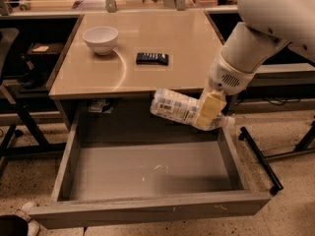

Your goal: Place blue plastic bottle into top drawer

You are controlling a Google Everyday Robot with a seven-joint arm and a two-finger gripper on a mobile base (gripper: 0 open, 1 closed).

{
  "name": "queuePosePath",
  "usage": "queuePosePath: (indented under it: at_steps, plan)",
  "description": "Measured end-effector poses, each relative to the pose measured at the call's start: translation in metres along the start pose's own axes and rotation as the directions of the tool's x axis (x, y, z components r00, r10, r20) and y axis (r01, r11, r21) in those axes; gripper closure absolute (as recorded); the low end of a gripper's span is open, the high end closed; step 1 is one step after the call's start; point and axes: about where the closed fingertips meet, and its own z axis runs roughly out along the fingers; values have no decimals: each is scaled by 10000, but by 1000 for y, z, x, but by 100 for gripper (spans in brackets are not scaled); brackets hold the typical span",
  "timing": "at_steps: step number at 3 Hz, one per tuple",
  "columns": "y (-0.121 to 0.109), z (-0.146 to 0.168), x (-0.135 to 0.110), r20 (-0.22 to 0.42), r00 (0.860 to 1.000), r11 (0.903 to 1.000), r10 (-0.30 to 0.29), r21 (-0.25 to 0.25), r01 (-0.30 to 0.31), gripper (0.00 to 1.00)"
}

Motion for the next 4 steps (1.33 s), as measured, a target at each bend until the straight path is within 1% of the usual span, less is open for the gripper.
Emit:
queuePosePath:
  at_steps: [1, 2, 3, 4]
  plan:
    - [19, 45, -14, 385, 9992, 9964, 132, -838, -99, 100]
    - [34, 90, -33, 631, 9979, 9894, 165, -1453, -72, 100]
    - [34, 128, -40, 878, 9950, 9803, 477, -1951, -298, 100]
    - [33, 131, -40, 891, 9948, 9798, 501, -1976, -316, 100]
